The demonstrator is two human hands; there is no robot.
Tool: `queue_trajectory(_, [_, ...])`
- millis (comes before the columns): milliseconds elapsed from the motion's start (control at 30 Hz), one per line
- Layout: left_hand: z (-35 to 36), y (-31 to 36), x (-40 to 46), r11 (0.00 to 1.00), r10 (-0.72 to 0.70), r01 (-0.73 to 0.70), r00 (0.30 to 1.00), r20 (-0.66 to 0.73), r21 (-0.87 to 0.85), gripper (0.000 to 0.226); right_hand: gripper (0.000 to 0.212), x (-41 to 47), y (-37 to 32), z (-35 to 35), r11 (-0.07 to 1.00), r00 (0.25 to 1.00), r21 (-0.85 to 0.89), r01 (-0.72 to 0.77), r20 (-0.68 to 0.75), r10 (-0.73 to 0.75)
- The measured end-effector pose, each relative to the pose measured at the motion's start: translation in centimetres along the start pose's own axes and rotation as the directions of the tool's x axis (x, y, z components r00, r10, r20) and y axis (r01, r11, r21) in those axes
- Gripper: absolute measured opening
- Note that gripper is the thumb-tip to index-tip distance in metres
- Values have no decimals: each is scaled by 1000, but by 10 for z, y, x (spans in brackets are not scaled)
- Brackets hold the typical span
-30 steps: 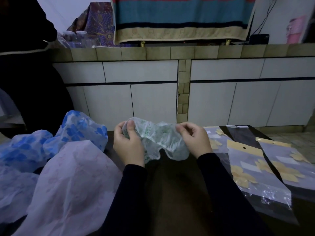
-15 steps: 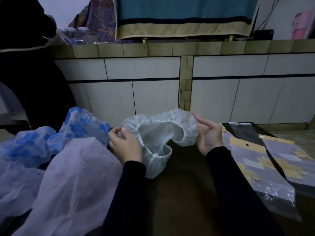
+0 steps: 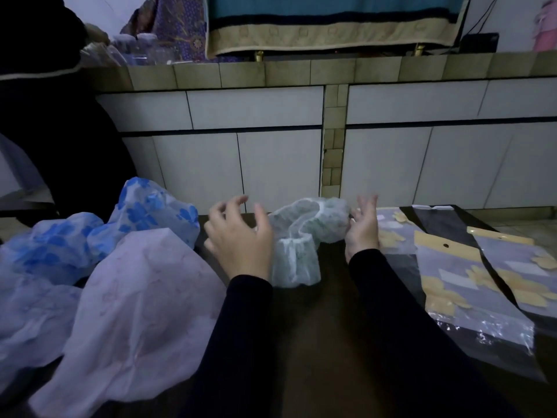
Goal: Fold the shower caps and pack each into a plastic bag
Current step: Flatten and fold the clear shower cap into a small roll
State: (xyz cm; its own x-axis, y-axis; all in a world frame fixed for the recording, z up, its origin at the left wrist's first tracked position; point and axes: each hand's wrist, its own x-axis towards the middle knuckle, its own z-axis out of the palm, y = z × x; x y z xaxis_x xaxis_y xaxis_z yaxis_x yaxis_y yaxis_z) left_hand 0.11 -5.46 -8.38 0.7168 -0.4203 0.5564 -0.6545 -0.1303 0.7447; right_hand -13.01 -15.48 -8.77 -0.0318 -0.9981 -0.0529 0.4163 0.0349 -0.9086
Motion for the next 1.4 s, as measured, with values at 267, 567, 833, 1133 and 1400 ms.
queue_trajectory(267, [11, -13, -19, 983, 42, -115, 903, 427, 146, 42, 49, -3, 20, -10, 807, 985, -566, 169, 133, -114])
queue_trajectory(567, [11, -12, -20, 975, -7, -103, 869, 495, 195, 30, 63, -1, 28, 6, 819, 979, -536, 204, 119, -165])
queue_trajectory(833, [10, -17, -20, 844, -256, -168, 709, 657, 510, 55, 51, -2, 26, -4, 348, 965, -902, 256, 216, -151])
queue_trajectory(1133, [12, -14, -21, 903, -165, -118, 793, 586, 414, 66, 51, -18, 46, 16, -93, 828, -834, 544, 552, -103])
queue_trajectory(1400, [4, 3, -18, 928, -75, -85, 912, 404, 363, 31, 31, -29, 19, 10, -210, 882, -859, 467, 468, 47])
